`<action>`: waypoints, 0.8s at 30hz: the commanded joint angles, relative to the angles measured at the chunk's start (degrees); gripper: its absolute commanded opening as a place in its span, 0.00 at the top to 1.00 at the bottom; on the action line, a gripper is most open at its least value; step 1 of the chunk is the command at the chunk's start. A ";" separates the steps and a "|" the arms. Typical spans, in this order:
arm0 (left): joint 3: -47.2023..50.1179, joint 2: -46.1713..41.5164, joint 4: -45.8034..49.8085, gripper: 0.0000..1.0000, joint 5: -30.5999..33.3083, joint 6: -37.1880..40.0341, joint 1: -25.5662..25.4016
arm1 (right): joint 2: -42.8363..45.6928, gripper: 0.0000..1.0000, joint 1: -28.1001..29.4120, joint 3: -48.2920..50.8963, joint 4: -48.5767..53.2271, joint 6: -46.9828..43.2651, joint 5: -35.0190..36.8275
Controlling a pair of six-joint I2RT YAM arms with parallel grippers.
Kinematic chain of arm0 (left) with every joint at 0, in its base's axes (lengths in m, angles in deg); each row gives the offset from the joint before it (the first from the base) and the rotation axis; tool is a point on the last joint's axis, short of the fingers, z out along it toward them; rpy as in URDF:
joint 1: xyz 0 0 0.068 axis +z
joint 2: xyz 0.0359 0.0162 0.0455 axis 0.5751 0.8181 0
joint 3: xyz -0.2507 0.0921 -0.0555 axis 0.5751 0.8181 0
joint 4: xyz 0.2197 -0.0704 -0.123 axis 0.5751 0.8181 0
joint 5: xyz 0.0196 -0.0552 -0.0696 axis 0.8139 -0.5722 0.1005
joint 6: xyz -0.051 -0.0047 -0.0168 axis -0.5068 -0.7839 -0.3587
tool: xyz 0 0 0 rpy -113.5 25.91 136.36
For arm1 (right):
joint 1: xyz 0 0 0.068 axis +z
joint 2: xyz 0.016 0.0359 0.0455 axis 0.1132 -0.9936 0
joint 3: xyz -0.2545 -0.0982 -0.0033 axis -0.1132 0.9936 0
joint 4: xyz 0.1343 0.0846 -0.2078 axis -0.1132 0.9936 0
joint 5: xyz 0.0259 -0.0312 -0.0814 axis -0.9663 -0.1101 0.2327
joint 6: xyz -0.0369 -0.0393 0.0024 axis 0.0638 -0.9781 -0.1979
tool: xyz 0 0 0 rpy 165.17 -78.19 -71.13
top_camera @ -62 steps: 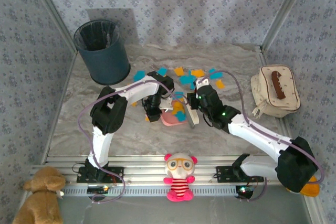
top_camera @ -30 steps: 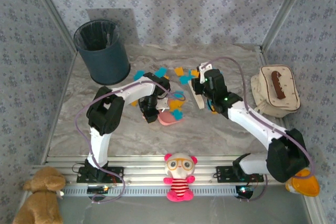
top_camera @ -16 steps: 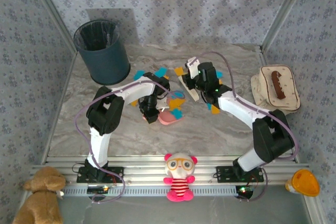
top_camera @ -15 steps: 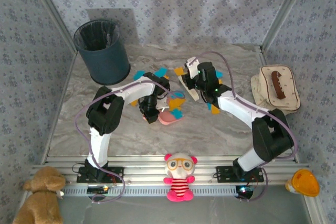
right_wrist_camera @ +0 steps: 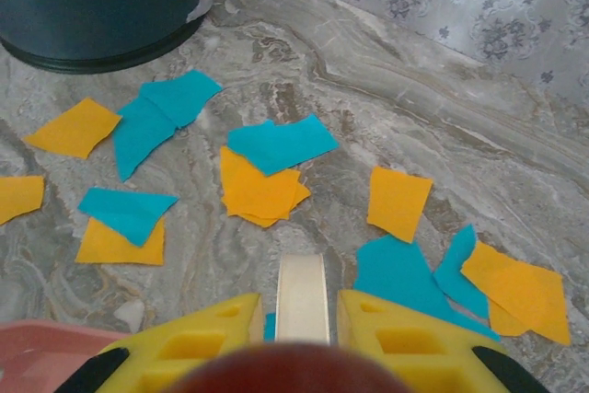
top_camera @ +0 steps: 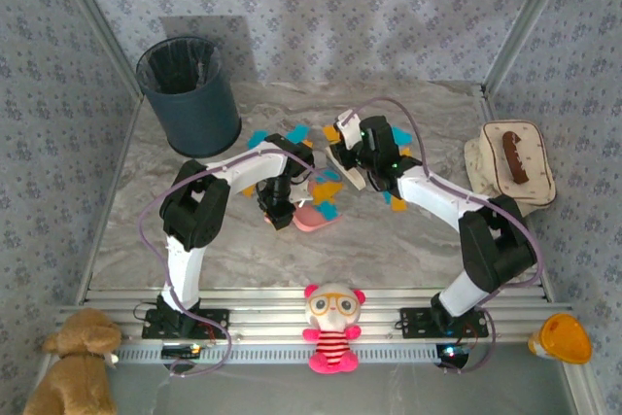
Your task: Sweep away the paper scraps from the table
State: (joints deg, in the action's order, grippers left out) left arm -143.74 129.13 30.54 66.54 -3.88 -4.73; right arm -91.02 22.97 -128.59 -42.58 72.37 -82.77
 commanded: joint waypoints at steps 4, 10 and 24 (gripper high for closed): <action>-0.52 -0.47 2.96 1.00 -0.92 -0.71 0.63 | 5.67 1.00 3.45 3.80 3.48 0.51 2.78; -0.71 -0.19 2.97 1.00 -0.93 -0.10 0.76 | 10.35 1.00 6.39 6.80 4.70 4.61 5.81; -2.79 0.70 3.06 1.00 -0.74 1.46 0.37 | 16.73 1.00 10.41 7.02 9.52 9.42 5.75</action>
State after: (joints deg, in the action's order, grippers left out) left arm -144.63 129.15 31.50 66.54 -3.29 -4.53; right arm -76.49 32.44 -120.80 -35.30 79.98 -76.32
